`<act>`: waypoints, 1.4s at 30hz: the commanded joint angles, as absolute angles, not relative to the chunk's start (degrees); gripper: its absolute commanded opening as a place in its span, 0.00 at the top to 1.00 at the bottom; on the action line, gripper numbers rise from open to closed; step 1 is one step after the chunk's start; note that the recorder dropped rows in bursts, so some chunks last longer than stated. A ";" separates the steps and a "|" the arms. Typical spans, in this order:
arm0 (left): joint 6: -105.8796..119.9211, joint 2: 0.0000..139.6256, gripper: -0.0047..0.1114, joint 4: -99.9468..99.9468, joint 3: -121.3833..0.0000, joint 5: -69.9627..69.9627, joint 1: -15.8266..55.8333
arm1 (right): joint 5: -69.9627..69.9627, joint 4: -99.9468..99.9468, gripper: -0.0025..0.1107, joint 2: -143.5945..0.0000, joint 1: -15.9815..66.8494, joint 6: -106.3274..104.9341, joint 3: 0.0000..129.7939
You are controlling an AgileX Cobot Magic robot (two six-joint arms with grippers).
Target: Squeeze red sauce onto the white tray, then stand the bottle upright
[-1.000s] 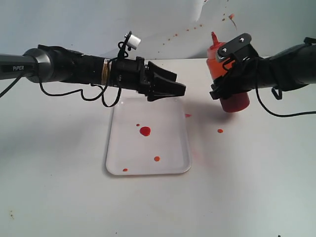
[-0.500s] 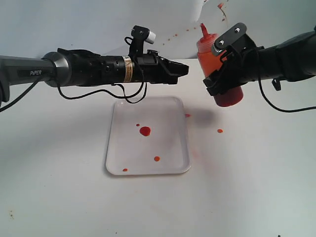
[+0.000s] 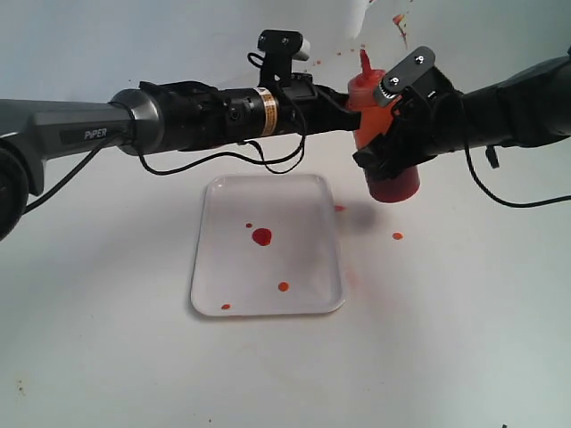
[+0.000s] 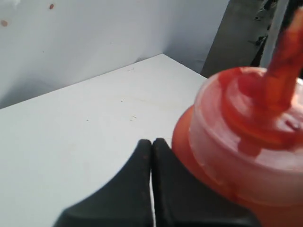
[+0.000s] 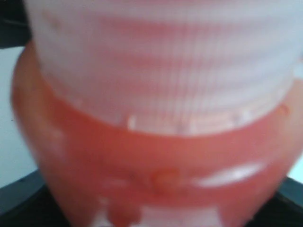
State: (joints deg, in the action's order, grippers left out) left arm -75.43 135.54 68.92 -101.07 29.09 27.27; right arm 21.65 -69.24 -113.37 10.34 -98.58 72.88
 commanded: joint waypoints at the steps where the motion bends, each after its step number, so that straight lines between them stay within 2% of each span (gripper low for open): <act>1: -74.93 135.22 0.96 69.31 -101.67 25.87 28.21 | 18.83 -69.64 0.98 -112.25 10.09 -100.31 73.40; 9: -74.93 135.22 0.96 69.31 -101.56 26.67 28.21 | 15.83 -71.40 0.98 -113.19 10.09 -101.81 73.40; 12: -74.24 135.76 0.96 72.54 -101.66 36.64 28.55 | 15.85 -73.73 0.98 -114.31 10.09 -104.25 73.40; 15: -73.47 136.02 0.96 72.54 -101.66 31.75 29.94 | 15.85 -74.23 0.98 -114.81 10.20 -105.04 73.40; 29: -72.94 136.26 0.96 72.74 -101.66 37.96 30.31 | 17.56 -92.71 0.98 -117.52 10.20 -119.11 73.40; 42: -73.30 136.26 0.96 79.43 -101.66 39.02 30.31 | 18.87 -93.09 0.98 -121.58 10.20 -119.69 73.40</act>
State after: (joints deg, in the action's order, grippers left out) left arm -73.41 137.23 77.10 -101.43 28.90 28.16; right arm 17.49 -92.63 -120.64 9.85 -119.38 72.88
